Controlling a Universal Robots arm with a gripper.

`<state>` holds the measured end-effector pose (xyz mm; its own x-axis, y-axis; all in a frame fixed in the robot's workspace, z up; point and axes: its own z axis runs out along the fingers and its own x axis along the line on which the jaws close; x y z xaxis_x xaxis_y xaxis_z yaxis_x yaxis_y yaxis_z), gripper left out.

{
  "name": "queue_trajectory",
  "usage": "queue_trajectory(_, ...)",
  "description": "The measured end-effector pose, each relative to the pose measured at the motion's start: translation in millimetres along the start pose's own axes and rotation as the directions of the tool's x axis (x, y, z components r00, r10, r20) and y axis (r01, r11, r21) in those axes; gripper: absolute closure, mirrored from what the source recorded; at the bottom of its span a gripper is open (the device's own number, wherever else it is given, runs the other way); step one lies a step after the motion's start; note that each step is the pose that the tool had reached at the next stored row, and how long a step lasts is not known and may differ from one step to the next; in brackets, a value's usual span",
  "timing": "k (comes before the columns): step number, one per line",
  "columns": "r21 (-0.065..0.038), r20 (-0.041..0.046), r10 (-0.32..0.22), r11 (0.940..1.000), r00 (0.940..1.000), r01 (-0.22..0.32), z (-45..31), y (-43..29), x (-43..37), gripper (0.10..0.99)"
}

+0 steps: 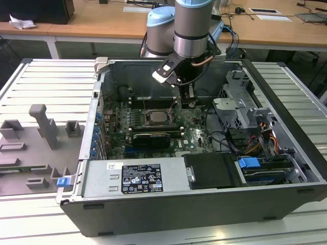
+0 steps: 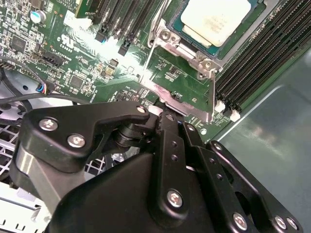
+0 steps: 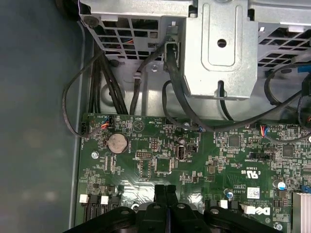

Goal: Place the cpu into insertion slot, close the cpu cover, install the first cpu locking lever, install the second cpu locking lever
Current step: 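Close the cpu cover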

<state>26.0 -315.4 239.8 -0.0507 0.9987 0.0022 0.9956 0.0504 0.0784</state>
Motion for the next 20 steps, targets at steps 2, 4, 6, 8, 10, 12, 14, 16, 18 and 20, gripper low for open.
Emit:
queue_trajectory(2,0.0,0.0,0.0,1.0,1.0,0.0,-0.1,-1.2,0.1,0.98)
queue_trajectory(4,0.0,0.0,0.0,1.0,1.0,0.0,-0.1,-2.8,0.1,0.98)
queue_trajectory(6,0.0,0.0,0.0,1.0,1.0,0.0,-0.2,-4.4,0.2,0.98)
queue_trajectory(8,0.0,0.0,0.0,1.0,1.0,0.0,-0.3,-5.9,0.3,0.98)
queue_trajectory(10,0.0,0.0,0.0,1.0,1.0,0.0,-0.3,-7.3,0.4,0.98)
queue_trajectory(12,0.0,0.0,0.0,1.0,1.0,0.0,-0.3,-9.1,0.5,0.98)
queue_trajectory(14,0.0,0.0,0.0,1.0,1.0,0.0,-0.4,-10.7,0.5,0.98)
queue_trajectory(16,0.0,0.0,0.0,1.0,1.0,0.0,-0.4,-11.7,0.6,0.98)
queue_trajectory(18,0.0,0.0,0.0,1.0,1.0,0.0,-0.4,-12.7,0.6,0.98)
queue_trajectory(20,0.0,0.0001,0.0,1.0,1.0,0.0,-0.4,-13.1,0.7,0.98)
